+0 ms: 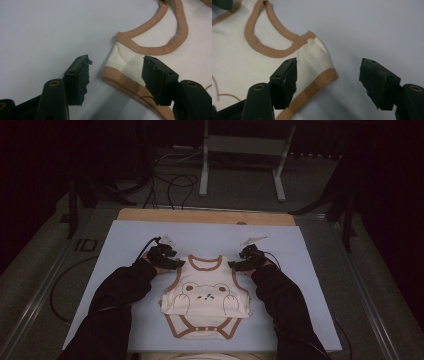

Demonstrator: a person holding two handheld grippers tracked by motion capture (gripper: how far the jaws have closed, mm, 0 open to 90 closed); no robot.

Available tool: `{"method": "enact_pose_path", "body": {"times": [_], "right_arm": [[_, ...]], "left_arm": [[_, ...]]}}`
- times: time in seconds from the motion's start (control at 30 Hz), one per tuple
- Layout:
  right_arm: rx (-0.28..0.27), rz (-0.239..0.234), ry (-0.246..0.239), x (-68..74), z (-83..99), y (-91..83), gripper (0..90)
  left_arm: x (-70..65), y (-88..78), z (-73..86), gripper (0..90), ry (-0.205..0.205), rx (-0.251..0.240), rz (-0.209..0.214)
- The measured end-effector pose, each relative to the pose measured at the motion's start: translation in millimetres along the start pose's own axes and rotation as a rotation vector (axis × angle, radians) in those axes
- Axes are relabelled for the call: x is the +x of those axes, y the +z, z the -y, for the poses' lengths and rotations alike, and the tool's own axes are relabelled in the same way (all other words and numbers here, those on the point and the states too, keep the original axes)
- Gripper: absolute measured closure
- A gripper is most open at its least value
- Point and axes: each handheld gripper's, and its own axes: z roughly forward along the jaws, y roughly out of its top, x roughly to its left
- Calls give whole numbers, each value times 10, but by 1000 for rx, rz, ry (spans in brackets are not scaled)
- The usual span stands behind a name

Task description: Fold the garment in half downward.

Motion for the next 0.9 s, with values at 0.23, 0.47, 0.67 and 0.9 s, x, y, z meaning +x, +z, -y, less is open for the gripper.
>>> {"method": "enact_pose_path", "body": {"times": [0.23, 0.47, 0.67, 0.9], "right_arm": [[34, 4, -8, -5, 6, 88, 394], [37, 37, -18, 19, 17, 107, 497], [46, 25, -52, 62, 15, 97, 687], [51, 12, -37, 74, 4, 102, 785]], "left_arm": [[-3, 70, 32, 528, 5, 15, 4], [-21, 73, 22, 606, -12, 21, -17], [-70, 90, -4, 677, -5, 31, -1], [-65, 104, -40, 771, -57, 51, 14]]}}
